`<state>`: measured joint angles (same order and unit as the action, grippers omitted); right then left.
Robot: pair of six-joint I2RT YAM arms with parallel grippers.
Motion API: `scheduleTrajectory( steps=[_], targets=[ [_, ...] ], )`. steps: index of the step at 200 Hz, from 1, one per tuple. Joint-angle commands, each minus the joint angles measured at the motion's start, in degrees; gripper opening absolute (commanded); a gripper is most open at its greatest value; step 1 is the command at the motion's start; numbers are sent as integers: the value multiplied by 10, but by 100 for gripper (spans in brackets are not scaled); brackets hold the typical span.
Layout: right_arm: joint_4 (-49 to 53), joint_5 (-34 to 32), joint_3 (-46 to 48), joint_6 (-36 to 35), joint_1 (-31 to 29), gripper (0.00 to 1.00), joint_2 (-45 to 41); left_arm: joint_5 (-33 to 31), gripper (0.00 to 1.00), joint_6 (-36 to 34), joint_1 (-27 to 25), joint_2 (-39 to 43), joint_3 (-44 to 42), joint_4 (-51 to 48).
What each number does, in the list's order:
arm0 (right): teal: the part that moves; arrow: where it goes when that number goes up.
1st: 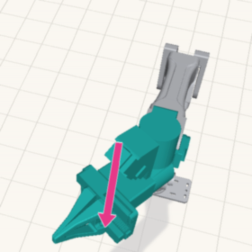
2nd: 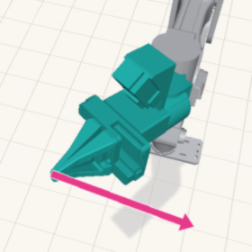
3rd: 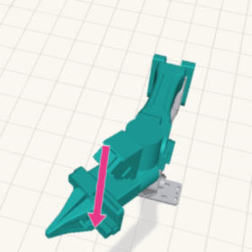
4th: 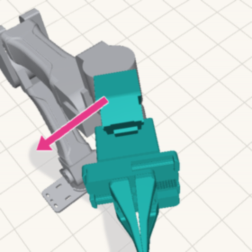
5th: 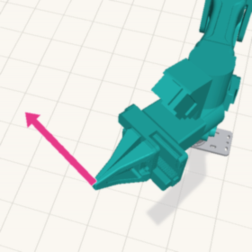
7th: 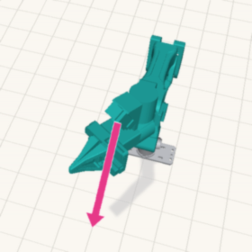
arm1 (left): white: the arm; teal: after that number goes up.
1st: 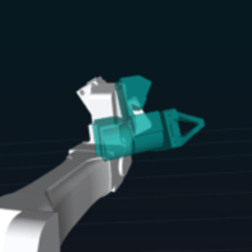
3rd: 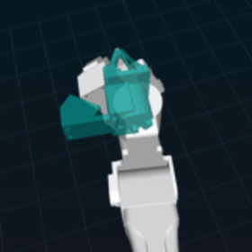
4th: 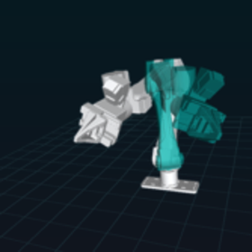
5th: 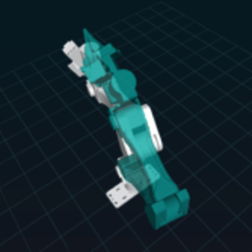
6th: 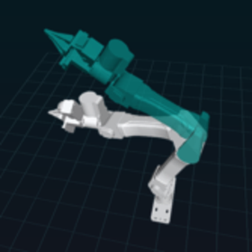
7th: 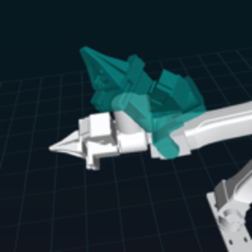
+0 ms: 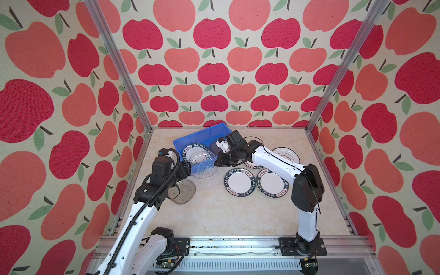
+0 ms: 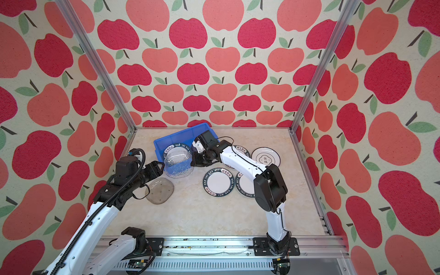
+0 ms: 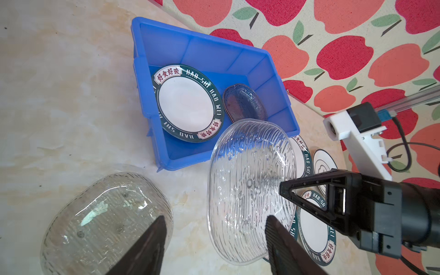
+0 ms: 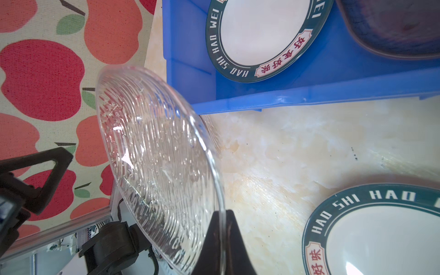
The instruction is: Place the plates into the plastic bin on the countertop
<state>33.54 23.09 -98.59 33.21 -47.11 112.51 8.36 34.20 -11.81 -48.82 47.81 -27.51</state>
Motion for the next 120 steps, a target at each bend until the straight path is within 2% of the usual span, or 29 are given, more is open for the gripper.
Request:
scheduleTrajectory(
  steps=[1,30,62,99,120],
  targets=[
    [0,34,-17,-7,-1,0,-23,47,67,6,15,-6,-9,50],
    [-39,56,6,6,1,0,-41,77,69,11,38,-7,-25,66],
    [-60,82,14,15,0,0,-47,95,67,30,49,-4,-53,89],
    [-30,56,2,1,-9,0,-42,75,48,36,50,10,-59,82],
    [-20,35,1,-6,-13,0,-44,67,44,33,51,11,-54,72]
  ],
)
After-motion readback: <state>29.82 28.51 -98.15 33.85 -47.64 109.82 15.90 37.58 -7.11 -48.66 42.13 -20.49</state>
